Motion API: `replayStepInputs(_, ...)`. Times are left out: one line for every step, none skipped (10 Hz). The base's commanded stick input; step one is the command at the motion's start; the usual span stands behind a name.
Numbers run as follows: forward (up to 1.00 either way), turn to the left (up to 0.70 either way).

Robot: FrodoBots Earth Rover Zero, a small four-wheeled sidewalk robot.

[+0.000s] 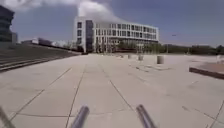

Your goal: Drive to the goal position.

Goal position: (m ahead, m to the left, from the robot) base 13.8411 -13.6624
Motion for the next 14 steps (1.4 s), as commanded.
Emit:
replayStepInputs(0.7,-0.35)
replayStepInputs(0.7,-0.35)
replayStepInputs(0.7,-0.35)
replayStepInputs(0.7,-0.28)
replayStepInputs(0.7,0.0)
replayStepInputs(0.7,-0.03)
replayStepInputs(0.7,-0.18)
replayStepInputs(0.7,-0.34)
replayStepInputs(0.7,-0.35)
replayStepInputs(0.7,-0.35)
replayStepInputs(0.7,-0.35)
replayStepInputs(0.7,-0.35)
replayStepInputs(0.7,-0.35)
replayStepInputs(0.7,-0.35)
